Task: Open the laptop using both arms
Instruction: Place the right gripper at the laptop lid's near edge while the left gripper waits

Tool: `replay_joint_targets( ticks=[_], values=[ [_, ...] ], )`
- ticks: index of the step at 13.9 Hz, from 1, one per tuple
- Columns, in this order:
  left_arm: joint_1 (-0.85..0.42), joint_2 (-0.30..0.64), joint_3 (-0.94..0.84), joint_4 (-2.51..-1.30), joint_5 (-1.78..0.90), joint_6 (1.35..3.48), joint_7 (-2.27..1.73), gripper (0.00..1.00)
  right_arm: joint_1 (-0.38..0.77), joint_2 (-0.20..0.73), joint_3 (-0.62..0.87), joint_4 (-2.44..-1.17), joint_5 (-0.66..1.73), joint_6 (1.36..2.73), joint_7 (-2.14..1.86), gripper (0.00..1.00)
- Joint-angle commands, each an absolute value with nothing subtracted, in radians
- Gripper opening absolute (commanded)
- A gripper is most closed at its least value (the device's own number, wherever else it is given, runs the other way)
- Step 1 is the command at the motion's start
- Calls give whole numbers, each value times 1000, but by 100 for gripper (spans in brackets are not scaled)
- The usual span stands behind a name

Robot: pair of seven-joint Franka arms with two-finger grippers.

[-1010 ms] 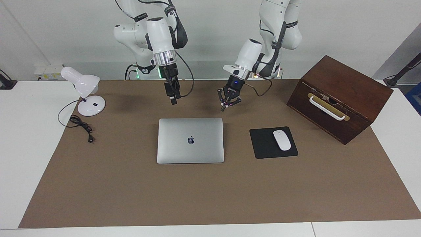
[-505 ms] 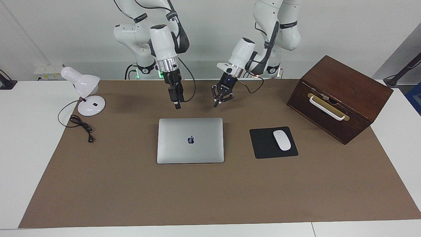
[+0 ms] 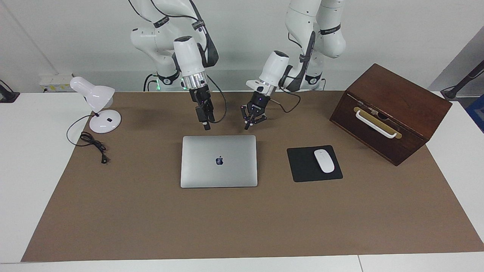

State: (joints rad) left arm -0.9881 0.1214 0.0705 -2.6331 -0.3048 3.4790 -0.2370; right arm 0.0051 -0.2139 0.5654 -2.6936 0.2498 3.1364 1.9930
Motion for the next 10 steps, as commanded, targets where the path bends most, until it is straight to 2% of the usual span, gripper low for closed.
replay_joint_targets(
  ticks=[1, 10],
  values=[
    [-988, 172, 78, -2591, -333, 3504, -235, 0, -18, -144, 575, -2689, 267, 3221, 2000, 99],
    [-945, 241, 81, -2519, -331, 3504, -233, 0, -67, -72, 572, -2677, 253, 3266, 1970, 99]
  ],
)
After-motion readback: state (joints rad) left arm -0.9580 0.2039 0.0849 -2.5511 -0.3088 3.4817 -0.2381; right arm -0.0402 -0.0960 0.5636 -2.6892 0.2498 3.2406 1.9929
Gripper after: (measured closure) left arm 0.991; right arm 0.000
